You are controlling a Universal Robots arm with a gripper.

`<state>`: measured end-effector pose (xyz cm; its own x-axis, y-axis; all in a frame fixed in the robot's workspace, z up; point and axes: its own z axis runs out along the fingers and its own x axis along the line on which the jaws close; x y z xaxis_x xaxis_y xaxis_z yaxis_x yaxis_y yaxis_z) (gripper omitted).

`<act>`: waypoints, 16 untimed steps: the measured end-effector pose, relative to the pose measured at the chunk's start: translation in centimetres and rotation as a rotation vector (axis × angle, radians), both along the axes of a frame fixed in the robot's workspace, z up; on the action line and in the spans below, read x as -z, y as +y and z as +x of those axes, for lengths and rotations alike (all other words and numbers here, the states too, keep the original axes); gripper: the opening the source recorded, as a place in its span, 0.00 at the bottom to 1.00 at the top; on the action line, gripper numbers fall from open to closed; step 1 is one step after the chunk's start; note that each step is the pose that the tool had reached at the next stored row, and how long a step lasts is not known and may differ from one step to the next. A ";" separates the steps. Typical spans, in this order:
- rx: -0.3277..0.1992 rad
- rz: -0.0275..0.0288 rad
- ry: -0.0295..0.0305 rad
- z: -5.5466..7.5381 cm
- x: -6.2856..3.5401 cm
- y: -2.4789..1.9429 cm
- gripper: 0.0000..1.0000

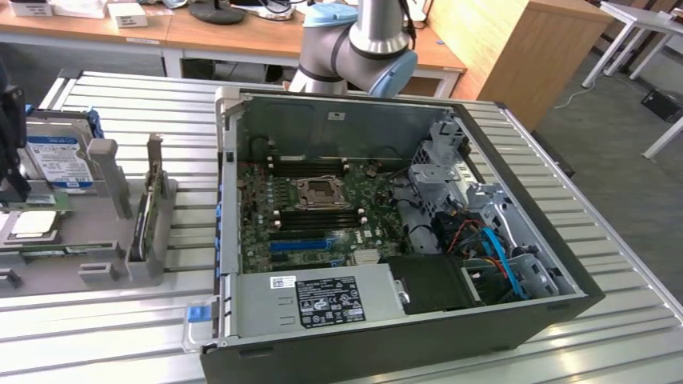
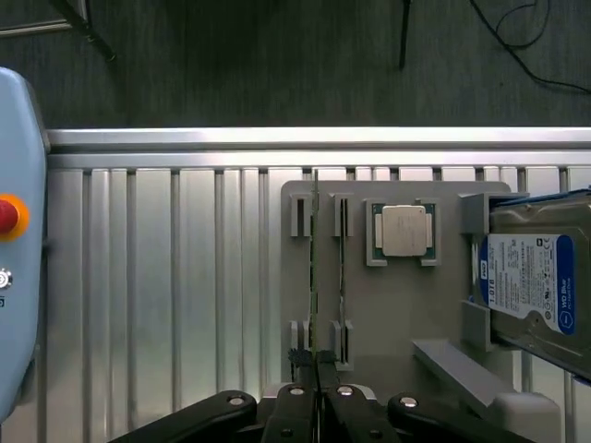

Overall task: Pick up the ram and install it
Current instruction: 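Pick up the ram and move it above insertion slot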

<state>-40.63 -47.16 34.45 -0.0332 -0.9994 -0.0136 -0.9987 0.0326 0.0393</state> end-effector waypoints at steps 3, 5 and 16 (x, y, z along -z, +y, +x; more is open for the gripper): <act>0.000 0.0000 0.0000 0.0 -0.76 0.00 0.12; 0.000 0.0000 0.0000 0.0 -1.24 0.00 0.12; 0.000 -0.0001 0.0001 0.0 -3.89 0.00 0.12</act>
<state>-40.63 -47.16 38.34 -0.0332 -0.9994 -0.0136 -0.9987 0.0326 0.0394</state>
